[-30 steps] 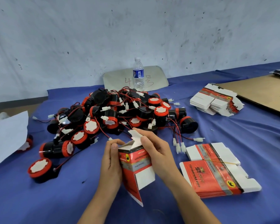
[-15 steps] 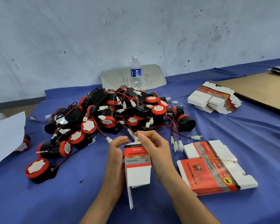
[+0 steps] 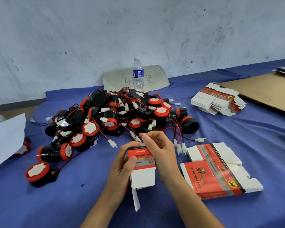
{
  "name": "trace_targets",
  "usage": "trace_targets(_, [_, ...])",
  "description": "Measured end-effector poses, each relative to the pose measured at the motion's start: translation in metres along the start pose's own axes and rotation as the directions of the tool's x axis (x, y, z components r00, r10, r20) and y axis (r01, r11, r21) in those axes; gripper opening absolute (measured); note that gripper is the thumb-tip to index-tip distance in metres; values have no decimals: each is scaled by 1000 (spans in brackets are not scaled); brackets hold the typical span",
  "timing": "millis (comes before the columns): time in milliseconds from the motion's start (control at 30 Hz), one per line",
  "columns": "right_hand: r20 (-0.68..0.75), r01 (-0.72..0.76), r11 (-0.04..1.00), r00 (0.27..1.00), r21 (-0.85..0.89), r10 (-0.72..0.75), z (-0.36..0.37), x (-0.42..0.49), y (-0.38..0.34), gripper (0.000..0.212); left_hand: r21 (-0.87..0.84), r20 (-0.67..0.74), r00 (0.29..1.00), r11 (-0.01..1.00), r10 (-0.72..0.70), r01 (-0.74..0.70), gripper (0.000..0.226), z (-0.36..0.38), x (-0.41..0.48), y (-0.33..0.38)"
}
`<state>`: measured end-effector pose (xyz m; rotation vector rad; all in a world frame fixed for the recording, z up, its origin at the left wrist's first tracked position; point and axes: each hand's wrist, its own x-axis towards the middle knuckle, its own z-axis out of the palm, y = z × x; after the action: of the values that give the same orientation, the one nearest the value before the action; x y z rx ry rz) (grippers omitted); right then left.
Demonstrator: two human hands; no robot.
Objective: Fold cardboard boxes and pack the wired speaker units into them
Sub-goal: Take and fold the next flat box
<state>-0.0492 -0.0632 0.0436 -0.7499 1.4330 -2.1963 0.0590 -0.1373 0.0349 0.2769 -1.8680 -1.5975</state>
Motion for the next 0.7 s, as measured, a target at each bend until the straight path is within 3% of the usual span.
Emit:
trace_targets(133, [0,-7,1000,1000,10,7,1,-1,-2,18,5,7,1000,1000,15,-15,42,0,-1,0])
trace_targets(367, [-18,-11,997,1000,-71,9,2,-1,1,8,-5,12,999,999,-31,31,35,-4,0,-1])
trace_targets(700, [56,26,990,998,-138,-19,4,-3,-2,32,-15,-12,1000,1000,-22,22,19,-5,1,-1])
